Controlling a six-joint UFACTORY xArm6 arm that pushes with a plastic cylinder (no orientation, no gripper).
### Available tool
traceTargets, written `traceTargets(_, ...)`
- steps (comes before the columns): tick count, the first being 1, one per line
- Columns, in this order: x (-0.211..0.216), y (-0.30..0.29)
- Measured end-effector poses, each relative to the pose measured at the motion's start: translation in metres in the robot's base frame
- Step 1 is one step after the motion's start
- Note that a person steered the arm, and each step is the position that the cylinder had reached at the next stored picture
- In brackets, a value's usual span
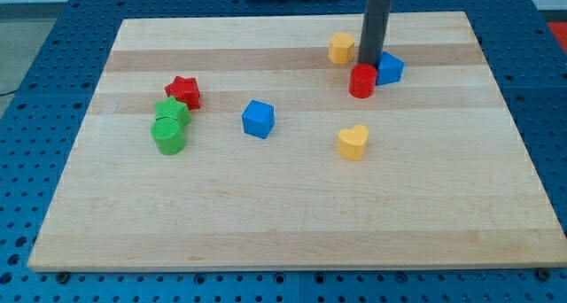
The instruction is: Move the red circle into the blue cube
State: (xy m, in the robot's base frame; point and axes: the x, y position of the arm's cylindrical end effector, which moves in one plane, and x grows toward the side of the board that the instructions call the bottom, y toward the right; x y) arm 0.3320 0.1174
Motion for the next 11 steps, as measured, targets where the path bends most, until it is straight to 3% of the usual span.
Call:
traceTargets(1, 0.031, 0.002)
traceTargets(3, 0.048, 0.047)
traceTargets(4, 0.035, 0.012)
traceTargets(6, 0.074, -0.012)
traceTargets(7, 0.083, -0.017)
traceTargets(9, 0.098, -0.087)
traceTargets(11, 0.111, -0.099)
